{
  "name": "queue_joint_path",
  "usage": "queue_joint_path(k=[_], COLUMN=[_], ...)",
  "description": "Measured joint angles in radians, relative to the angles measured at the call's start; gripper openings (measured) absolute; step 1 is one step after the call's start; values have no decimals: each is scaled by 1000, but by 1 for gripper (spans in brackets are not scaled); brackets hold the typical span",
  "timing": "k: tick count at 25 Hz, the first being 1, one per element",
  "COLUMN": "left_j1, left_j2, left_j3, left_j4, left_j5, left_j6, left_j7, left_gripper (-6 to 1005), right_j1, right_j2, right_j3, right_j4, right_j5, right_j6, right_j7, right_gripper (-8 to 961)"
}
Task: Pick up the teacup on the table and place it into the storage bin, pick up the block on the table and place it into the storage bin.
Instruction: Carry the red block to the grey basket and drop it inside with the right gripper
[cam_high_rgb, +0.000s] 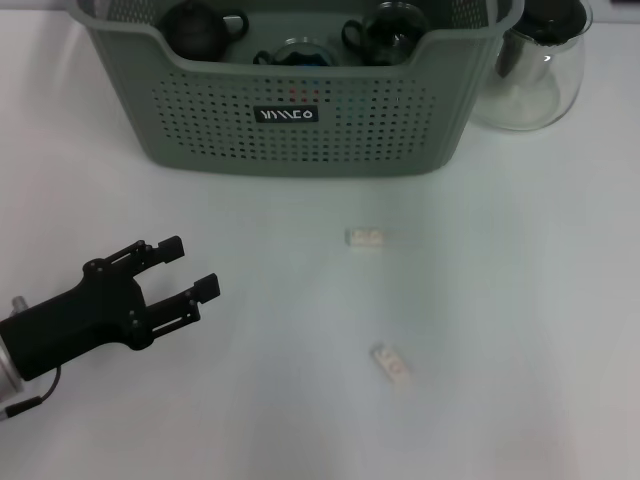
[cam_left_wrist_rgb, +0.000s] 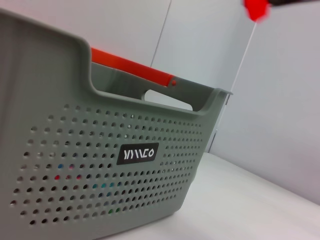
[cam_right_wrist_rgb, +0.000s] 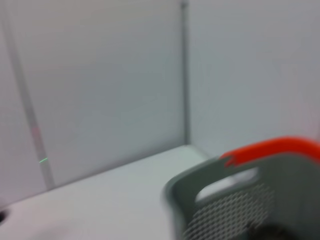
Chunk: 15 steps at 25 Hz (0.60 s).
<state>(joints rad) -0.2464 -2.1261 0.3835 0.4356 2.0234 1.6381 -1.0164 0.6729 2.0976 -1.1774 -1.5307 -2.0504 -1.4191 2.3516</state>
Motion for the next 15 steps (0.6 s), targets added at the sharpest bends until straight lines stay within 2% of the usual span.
queue_joint_path(k=[3, 6, 12, 15], left_j1=[-2, -3, -5, -5], left_j2=[0, 0, -2, -3], left_j3=[0, 0, 0, 0], left_j4=[0, 0, 0, 0], left_j5=[0, 0, 0, 0], left_j6=[0, 0, 0, 0], left_j7=[0, -1, -1, -1], left_gripper=[762, 762, 762, 762], right_j1=[58, 151, 430, 501], right_j2=[1, 1, 0, 0], right_j3=[-47, -113, -122, -120], right_j4=[64, 212, 706, 847], right_j5=[-95, -234, -404, -415], right_j6=[152, 298, 523, 577], right_j7=[52, 132, 194, 189], right_gripper=[343, 343, 344, 345])
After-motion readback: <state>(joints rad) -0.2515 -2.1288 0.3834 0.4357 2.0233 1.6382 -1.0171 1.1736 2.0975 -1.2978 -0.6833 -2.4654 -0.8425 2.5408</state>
